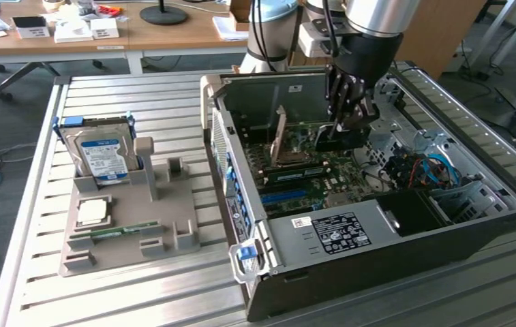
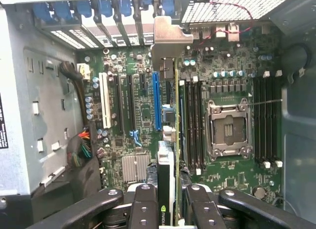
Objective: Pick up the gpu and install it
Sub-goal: 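Insert the gpu into the slot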
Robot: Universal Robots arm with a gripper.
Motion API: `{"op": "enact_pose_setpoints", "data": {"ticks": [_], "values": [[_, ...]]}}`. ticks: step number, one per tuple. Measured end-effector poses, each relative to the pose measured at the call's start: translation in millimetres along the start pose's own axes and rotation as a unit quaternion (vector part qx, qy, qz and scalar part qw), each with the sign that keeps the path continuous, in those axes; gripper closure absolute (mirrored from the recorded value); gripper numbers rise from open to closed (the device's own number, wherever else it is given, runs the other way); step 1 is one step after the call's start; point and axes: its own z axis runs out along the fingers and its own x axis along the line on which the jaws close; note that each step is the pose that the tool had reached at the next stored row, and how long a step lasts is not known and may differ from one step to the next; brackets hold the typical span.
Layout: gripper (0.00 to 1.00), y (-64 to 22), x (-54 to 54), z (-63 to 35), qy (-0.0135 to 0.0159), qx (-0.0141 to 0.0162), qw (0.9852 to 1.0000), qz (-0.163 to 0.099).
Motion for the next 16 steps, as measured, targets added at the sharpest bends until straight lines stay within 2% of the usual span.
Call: {"op": "enact_pose_setpoints", "data": {"ticks": [5, 16], "values": [[0.73, 2.5, 2.4, 4.0, 0.0, 0.0, 1.0, 0.0], [0.73, 5.1, 3.2, 21.8, 0.0, 0.0001, 1.0, 0.0]]}}
